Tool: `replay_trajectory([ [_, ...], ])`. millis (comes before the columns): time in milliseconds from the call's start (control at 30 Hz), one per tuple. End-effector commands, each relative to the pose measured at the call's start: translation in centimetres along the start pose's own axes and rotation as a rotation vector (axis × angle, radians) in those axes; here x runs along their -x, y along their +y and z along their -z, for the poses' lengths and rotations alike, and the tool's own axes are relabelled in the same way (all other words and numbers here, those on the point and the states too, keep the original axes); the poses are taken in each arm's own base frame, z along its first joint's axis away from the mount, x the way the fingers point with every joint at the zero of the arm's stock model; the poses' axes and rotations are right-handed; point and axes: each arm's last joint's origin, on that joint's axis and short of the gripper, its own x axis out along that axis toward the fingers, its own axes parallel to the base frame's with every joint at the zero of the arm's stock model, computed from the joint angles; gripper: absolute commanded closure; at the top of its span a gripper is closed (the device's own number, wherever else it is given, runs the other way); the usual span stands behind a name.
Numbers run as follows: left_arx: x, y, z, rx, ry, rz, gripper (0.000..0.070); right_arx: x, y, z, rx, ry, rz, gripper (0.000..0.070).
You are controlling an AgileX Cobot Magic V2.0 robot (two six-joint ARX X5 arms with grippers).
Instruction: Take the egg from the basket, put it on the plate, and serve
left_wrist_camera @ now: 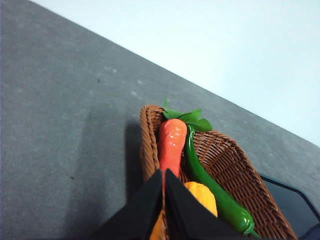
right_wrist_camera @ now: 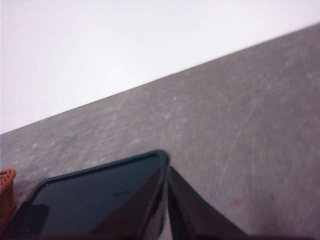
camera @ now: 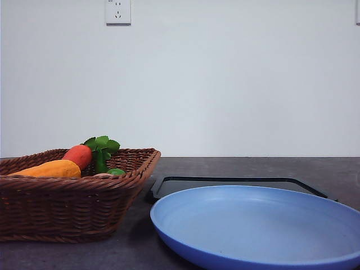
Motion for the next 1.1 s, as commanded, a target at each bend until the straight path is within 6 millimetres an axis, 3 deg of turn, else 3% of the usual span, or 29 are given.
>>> replay_trajectory([
  [0,0.0,-0.1,-0.2,0.023,0.0,0.005,0.07,0.2,0.3,-0.7,-0.06,-0.007,-0.002,0.07],
  [333,-0.5,-2.0,-3.8,0.027,0.063,-0.005,0.07,0.8,2.1,-4.5,-0.039,0.092,0.046,0.07],
  [700,-4.5,-3.7,-7.2,-0.001,0.332,0.156,0.07,-1.9,3.8,-8.8,0.093,0.325,0.062,0.07],
  [867,-6.8,-4.7,-7.7,-0.005,0.495,0.219,0.07,-3.6,3.9,-9.0,0.052,0.509,0.013,0.07],
  [1067,-8.8,-6.6,-7.1,-0.07,0.713,0.267,0.07,-5.4,3.3,-7.2,-0.05,0.748,-0.073,0.07],
])
